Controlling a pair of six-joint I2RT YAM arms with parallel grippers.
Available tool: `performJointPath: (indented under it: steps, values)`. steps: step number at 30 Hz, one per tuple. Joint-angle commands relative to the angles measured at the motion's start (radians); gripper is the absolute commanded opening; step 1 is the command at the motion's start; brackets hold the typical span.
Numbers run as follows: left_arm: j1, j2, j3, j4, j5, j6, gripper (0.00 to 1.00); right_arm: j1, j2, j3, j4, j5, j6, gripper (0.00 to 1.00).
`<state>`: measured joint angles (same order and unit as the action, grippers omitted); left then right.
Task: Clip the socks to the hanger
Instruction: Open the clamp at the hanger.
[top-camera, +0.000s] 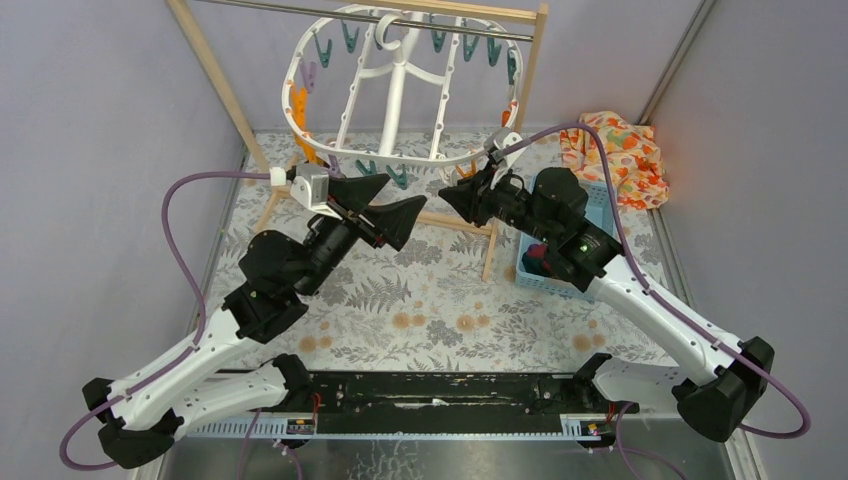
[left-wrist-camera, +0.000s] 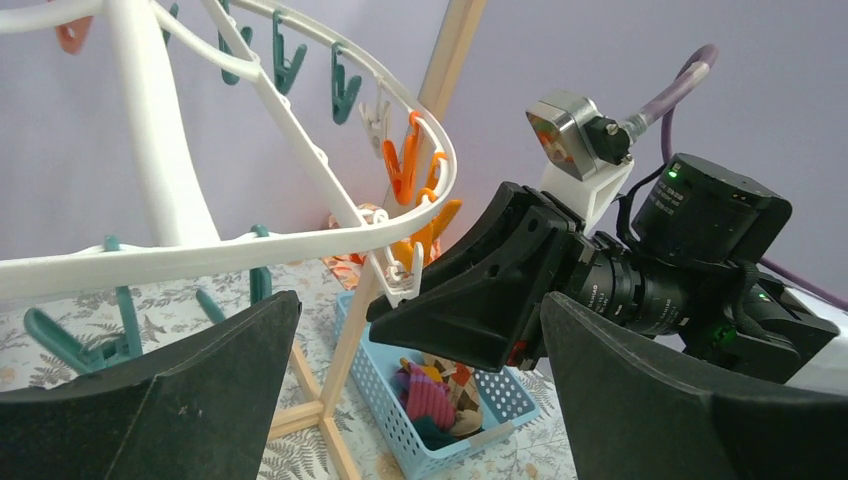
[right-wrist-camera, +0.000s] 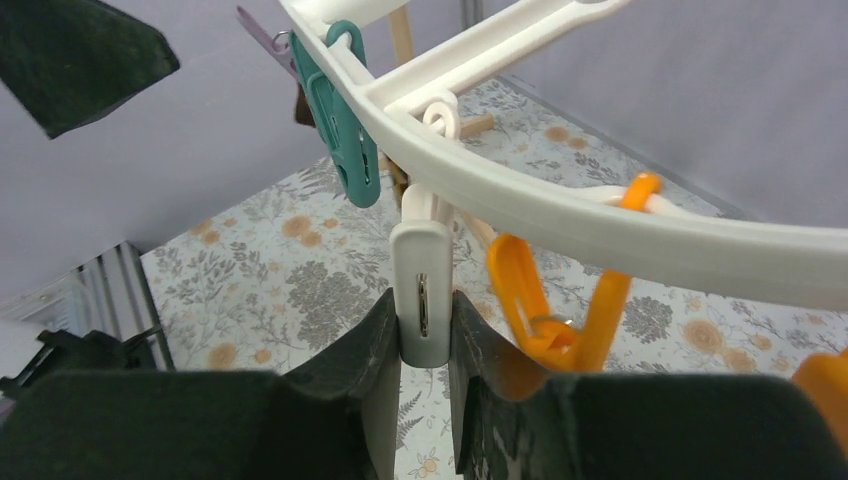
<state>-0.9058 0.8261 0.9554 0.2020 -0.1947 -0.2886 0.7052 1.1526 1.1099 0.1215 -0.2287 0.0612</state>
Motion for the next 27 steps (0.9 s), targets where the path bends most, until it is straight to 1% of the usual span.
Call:
performJointPath:
  steps: [1, 6, 11, 13, 17, 18, 21, 24, 27]
  values:
    - [0.003, -0.002, 0.057, -0.002, 0.043, -0.015, 0.99, -0.015, -0.045, 0.059, -0.004, -0.104, 0.006, 0.00]
    - [0.003, 0.011, 0.081, -0.005, -0.013, -0.069, 0.98, -0.029, -0.060, 0.076, -0.006, -0.148, 0.018, 0.00]
    - [0.001, 0.119, 0.182, -0.103, -0.083, -0.102, 0.97, -0.028, -0.057, 0.081, 0.004, -0.138, 0.029, 0.00]
    - [0.002, 0.172, 0.249, -0.173, -0.113, -0.149, 0.97, -0.029, -0.048, 0.088, 0.001, -0.128, 0.039, 0.00]
    - [0.002, 0.306, 0.442, -0.404, -0.167, -0.262, 0.94, -0.028, -0.024, 0.129, -0.038, -0.091, 0.064, 0.00]
    - [0.000, 0.322, 0.463, -0.421, -0.163, -0.282, 0.94, -0.028, -0.025, 0.129, -0.033, -0.093, 0.069, 0.00]
    - [-0.016, 0.341, 0.480, -0.435, -0.162, -0.322, 0.92, -0.028, -0.029, 0.135, -0.022, -0.087, 0.082, 0.00]
    - [-0.047, 0.349, 0.496, -0.473, -0.194, -0.318, 0.92, -0.028, -0.025, 0.151, -0.031, -0.078, 0.089, 0.00]
    - [-0.064, 0.323, 0.480, -0.486, -0.203, -0.318, 0.92, -0.028, -0.016, 0.172, -0.044, -0.073, 0.098, 0.00]
